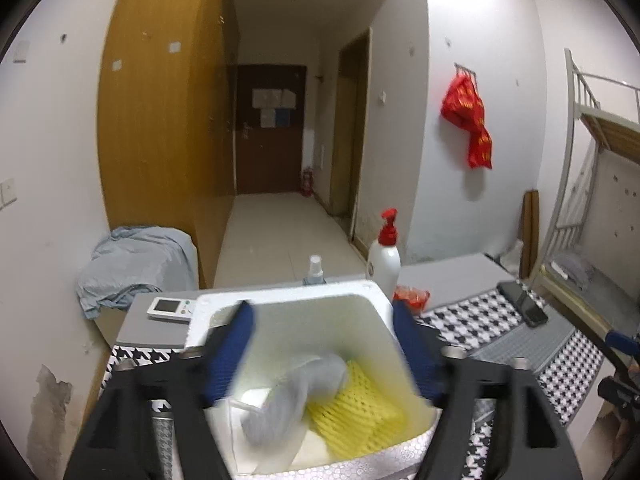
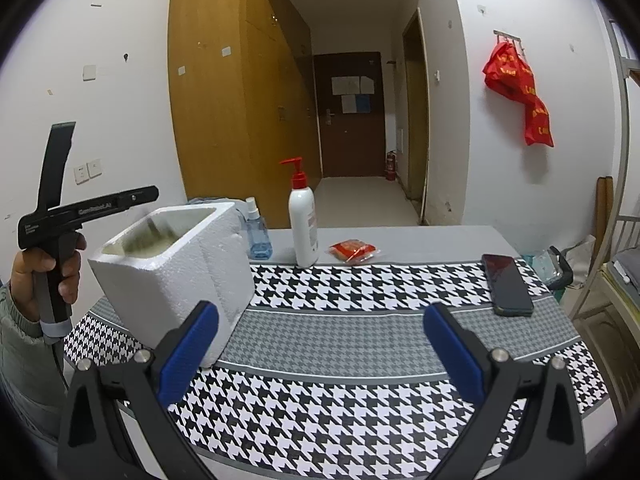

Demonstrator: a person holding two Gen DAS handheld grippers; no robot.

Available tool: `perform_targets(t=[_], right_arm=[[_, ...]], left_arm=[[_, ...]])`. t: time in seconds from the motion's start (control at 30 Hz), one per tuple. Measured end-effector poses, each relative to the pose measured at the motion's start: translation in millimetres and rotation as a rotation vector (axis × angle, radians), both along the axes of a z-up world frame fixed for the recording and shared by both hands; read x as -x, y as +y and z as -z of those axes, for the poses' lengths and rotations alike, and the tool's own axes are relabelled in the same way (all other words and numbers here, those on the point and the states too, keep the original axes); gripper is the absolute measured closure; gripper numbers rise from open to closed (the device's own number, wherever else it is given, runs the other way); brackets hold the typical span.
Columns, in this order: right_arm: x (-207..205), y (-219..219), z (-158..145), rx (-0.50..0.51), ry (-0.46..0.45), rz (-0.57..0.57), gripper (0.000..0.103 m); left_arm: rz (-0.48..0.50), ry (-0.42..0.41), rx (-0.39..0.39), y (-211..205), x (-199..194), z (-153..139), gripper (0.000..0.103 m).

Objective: Organize soft objects

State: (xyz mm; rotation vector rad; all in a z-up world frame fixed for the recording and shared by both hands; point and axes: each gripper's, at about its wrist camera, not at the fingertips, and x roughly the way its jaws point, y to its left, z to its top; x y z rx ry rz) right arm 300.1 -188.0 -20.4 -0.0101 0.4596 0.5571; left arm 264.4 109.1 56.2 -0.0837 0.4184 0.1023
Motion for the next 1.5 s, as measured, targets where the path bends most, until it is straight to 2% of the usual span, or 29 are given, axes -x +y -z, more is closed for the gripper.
perform_targets(t=[0.17, 0.7, 1.23, 1.5], right_arm=[[0.2, -2.0, 0.1, -0.002, -0.001, 0.001, 0.000], [12.0, -2.0, -3.7, -0.008, -0.014, -0.037, 0.000], [36.5, -13.0, -16.4, -0.028, -0.058, -0.086, 0.000], [55.8, -22.7, -20.8, -0.040, -0.081, -0.106, 0.000]], left_arm=[[0.011, -0.016, 0.038, 0.6, 7.0, -4.1, 0.005], [-0.005, -0.084, 0.006, -18.9, 53.2, -21.9, 0.001], [-0.039, -0.108, -0.049, -50.9, 95.1, -26.2, 0.001], [-0.042, -0.125, -0.046, -66.1, 122.6, -25.2, 0.001]])
